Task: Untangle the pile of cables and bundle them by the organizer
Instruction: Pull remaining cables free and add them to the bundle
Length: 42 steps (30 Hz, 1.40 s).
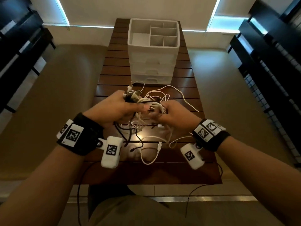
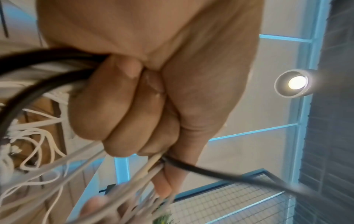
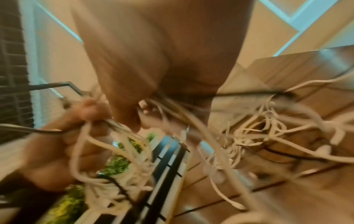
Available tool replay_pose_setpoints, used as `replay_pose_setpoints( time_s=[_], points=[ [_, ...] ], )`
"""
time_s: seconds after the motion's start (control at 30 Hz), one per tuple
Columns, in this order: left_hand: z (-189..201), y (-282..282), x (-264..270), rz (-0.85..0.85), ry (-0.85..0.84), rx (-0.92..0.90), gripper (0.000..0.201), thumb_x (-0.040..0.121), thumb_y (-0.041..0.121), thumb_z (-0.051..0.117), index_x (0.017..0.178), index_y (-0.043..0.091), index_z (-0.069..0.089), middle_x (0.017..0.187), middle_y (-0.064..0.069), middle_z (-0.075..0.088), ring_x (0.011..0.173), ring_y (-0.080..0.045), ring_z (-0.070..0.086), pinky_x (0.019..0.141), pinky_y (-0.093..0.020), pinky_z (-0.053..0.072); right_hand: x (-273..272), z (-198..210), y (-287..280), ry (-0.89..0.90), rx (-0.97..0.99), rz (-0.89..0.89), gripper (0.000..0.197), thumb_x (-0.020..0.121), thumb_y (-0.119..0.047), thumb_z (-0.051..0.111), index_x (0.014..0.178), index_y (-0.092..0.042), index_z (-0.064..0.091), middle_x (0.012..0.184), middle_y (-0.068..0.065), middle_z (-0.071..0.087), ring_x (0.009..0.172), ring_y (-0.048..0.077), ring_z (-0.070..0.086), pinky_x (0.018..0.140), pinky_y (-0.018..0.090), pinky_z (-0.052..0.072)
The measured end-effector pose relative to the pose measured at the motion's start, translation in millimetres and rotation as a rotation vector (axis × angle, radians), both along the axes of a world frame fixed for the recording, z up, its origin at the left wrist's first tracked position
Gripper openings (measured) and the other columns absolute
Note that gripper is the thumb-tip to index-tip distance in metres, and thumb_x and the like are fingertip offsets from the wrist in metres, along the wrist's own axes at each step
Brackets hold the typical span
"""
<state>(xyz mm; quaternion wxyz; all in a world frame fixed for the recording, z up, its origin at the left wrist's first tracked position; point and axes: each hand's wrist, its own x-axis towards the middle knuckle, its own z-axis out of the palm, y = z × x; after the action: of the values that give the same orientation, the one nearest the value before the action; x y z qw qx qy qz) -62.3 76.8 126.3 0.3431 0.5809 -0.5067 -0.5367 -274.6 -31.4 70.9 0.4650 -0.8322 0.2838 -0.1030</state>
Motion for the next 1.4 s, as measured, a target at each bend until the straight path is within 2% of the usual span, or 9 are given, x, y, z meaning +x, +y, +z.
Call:
replay_pose_setpoints(
  time_s=[0.3,0.47,0.6,0.77,0.93,1.07,1.17,1.3,1.4],
  points=[
    [13.0,9.2,30.5,0.016,0.040,-0.001,0.025,0.091,0.033,0.071,0.086,0.008,0.069,0.056,0.000,0.034,0.043,-0.012,0.027,0.038,-0.020,0.025,-43.8,-9.2,-20.0,0.086,-0.117,-0.264,0.030,0.098,-0.031,0.071,0.071,-0.018,0.075,0.047,-0.011,0.051,0.043,0.002,0.042,0.048,0.020,0.035],
    [2.1,5.1,31.8,0.018,0.076,0.033,0.023,0.097,0.027,0.065,0.086,0.007,0.067,0.052,0.004,0.032,0.040,-0.010,0.026,0.038,-0.020,0.022,-53.8,6.1,-14.9,0.083,-0.196,-0.299,0.050,0.101,-0.030,0.065,0.053,-0.024,0.051,0.040,-0.012,0.038,0.039,0.007,0.033,0.044,0.018,0.025],
    [-19.8,4.3,28.8,-0.069,-0.002,0.132,0.021,0.095,0.034,0.071,0.095,0.015,0.079,0.055,0.005,0.036,0.044,-0.012,0.027,0.040,-0.022,0.024,-61.9,-5.4,-14.7,0.575,-0.196,-0.089,0.042,0.103,-0.038,0.060,0.064,-0.023,0.059,0.053,-0.008,0.051,0.042,0.005,0.042,0.043,0.017,0.030],
    [-34.4,4.3,26.2,0.134,0.090,0.147,0.053,0.086,0.042,0.076,0.123,0.004,0.072,0.057,0.006,0.032,0.046,-0.010,0.024,0.039,-0.021,0.022,-70.7,-45.9,-24.0,0.776,-0.231,-0.139,0.036,0.102,-0.039,0.059,0.095,-0.005,0.070,0.079,0.004,0.062,0.067,0.019,0.057,0.054,0.028,0.040],
    [-13.1,-1.6,58.9,0.553,0.536,-0.033,0.043,0.103,0.043,0.059,0.067,0.021,0.062,0.045,0.011,0.023,0.034,-0.003,0.019,0.033,-0.018,0.012,-87.1,-71.0,-27.3,0.941,-0.294,-0.107,0.036,0.098,-0.042,0.063,0.106,-0.009,0.072,0.106,0.015,0.073,0.101,0.034,0.068,0.085,0.037,0.050],
    [5.3,1.3,75.5,0.566,0.704,-0.136,0.052,0.105,0.050,0.055,0.061,0.026,0.040,0.042,0.007,0.022,0.033,-0.006,0.018,0.030,-0.019,0.016,-93.9,-61.9,-32.6,0.935,-0.137,-0.080,0.090,0.074,-0.063,0.083,0.141,-0.017,0.046,0.138,0.009,0.057,0.121,0.027,0.058,0.099,0.040,0.053],
    [12.4,2.7,66.8,0.556,0.722,-0.192,0.055,0.105,0.046,0.055,0.058,0.025,0.035,0.041,0.007,0.021,0.033,-0.007,0.017,0.031,-0.021,0.015,-82.2,-22.4,-30.8,0.853,-0.136,-0.025,0.130,0.066,-0.065,0.088,0.164,-0.028,0.012,0.168,0.006,0.021,0.153,0.029,0.026,0.121,0.048,0.035],
    [18.5,-3.9,30.3,0.530,0.745,-0.231,0.059,0.106,0.038,0.053,0.061,0.027,0.018,0.041,0.010,0.017,0.034,-0.008,0.012,0.032,-0.021,0.013,-35.0,47.1,4.5,0.261,-0.238,0.055,0.124,0.072,-0.056,0.089,0.164,-0.034,0.009,0.167,-0.005,0.019,0.148,0.007,0.022,0.124,0.036,0.029],
    [22.1,-7.9,-2.9,0.494,0.766,-0.267,0.059,0.107,0.033,0.051,0.059,0.028,0.016,0.039,0.009,0.017,0.032,-0.008,0.013,0.031,-0.020,0.017,25.0,57.6,38.2,0.056,-0.379,0.197,0.110,0.075,-0.049,0.089,0.159,-0.017,0.027,0.156,0.007,0.038,0.141,0.018,0.038,0.119,0.028,0.034]
  ],
)
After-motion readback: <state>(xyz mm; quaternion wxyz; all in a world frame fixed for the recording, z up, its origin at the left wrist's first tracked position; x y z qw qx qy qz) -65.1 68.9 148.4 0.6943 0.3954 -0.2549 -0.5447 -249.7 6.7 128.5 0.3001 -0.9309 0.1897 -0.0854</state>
